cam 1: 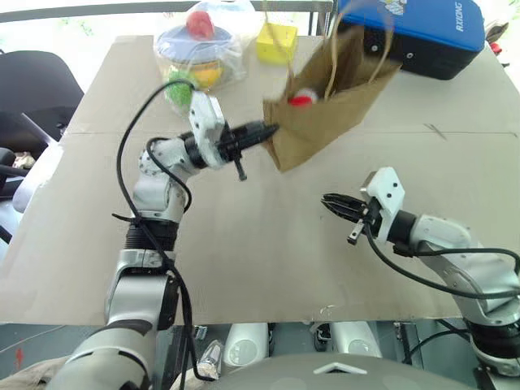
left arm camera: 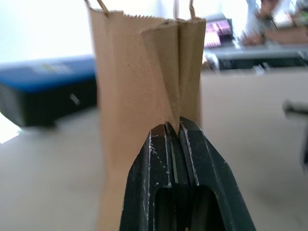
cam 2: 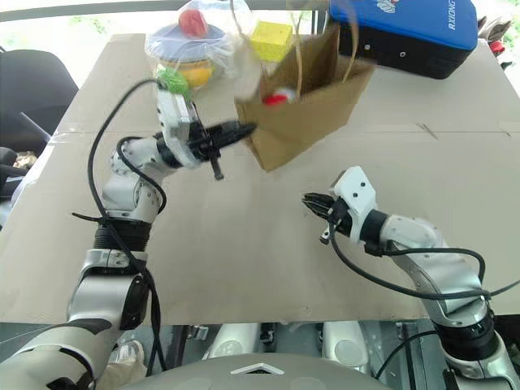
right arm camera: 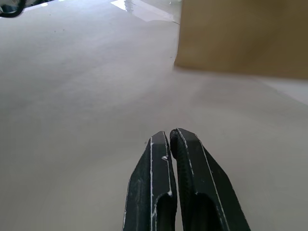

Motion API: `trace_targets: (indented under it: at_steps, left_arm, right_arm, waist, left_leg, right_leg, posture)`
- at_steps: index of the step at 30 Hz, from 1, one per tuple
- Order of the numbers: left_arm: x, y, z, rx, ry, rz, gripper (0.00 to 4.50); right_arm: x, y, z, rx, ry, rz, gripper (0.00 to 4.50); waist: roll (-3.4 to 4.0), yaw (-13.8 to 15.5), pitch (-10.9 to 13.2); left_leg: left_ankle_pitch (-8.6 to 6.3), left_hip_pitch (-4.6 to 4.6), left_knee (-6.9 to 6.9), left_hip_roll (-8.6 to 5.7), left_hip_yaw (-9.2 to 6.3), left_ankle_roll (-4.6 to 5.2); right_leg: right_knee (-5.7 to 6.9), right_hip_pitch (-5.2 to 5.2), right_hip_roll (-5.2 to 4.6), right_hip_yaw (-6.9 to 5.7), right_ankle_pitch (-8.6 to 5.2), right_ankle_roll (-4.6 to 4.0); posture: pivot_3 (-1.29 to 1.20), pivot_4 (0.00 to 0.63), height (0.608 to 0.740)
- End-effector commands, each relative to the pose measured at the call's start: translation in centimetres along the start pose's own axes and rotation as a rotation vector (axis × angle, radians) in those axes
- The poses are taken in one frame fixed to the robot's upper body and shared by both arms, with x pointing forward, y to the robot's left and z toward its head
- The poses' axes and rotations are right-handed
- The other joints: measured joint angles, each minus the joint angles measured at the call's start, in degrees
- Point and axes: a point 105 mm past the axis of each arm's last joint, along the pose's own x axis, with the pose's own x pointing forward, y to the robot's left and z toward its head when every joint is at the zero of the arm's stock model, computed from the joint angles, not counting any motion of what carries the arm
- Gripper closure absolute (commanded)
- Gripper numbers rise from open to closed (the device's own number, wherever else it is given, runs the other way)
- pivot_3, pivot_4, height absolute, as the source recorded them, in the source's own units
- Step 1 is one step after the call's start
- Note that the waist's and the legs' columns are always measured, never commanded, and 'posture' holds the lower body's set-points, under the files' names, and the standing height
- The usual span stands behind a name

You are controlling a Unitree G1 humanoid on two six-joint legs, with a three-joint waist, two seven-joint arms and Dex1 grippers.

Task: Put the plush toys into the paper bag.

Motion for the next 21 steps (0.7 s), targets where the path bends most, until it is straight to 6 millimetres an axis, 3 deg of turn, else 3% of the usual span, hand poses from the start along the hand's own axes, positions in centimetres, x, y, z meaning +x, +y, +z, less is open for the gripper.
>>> trace_targets:
  at_steps: [1, 9, 12, 18, 21]
  left_arm:
    - [-0.7, -0.3, -1.0, -0.006, 0.048, -0.042, 4.38]
    - [-1.4, -0.2, 0.6, -0.008, 0.013, -0.188, 4.38]
    - [-1.9, 0.4, 2.2, -0.041, -0.03, -0.246, 4.38]
    - [-2.9, 1.4, -0.1, -0.078, 0.064, -0.209, 4.38]
    - [-3.4, 1.6, -0.3, -0.122, 0.066, -0.205, 4.38]
  right_arm:
    - [-0.9, 0.4, 1.0, -0.032, -0.032, -0.008, 4.5]
    - [-1.3, 1.3, 1.6, -0.018, -0.074, 0.009, 4.5]
    - [-1.6, 1.6, 2.1, -0.017, -0.085, 0.025, 4.5]
    - [-2.0, 1.5, 1.9, -0.025, -0.067, 0.003, 4.5]
    - [-2.2, 1.1, 2.0, -0.015, -0.069, -0.011, 4.5]
  waist:
    - [-0.01, 0.0, 0.0]
    - [-0.04, 0.5, 0.0]
    - [-0.04, 0.5, 0.0]
    - [-0.03, 0.3, 0.0]
    - [-0.05, 0.4, 0.0]
  left_leg:
    - [0.0, 0.0, 0.0, 0.0, 0.0, 0.0]
    - [0.0, 0.0, 0.06, -0.01, -0.02, 0.0]
    - [0.0, -0.01, 0.06, 0.0, -0.02, 0.0]
    - [0.0, 0.01, 0.06, -0.01, -0.01, 0.01]
    - [0.0, -0.01, 0.06, 0.01, -0.03, 0.01]
  right_leg:
    - [0.01, 0.0, 0.01, 0.0, 0.0, 0.0]
    - [0.08, 0.0, 0.04, 0.03, 0.0, 0.0]
    - [0.07, 0.0, 0.06, 0.02, 0.0, 0.0]
    - [0.07, 0.0, 0.1, 0.07, 0.0, 0.0]
    - [0.07, -0.01, 0.11, 0.05, 0.0, 0.0]
  posture:
    - [0.0, 0.15, 0.733]
    - [0.0, 0.15, 0.733]
    - [0.0, 0.15, 0.733]
    - [0.0, 0.15, 0.733]
    - [0.0, 0.15, 0.733]
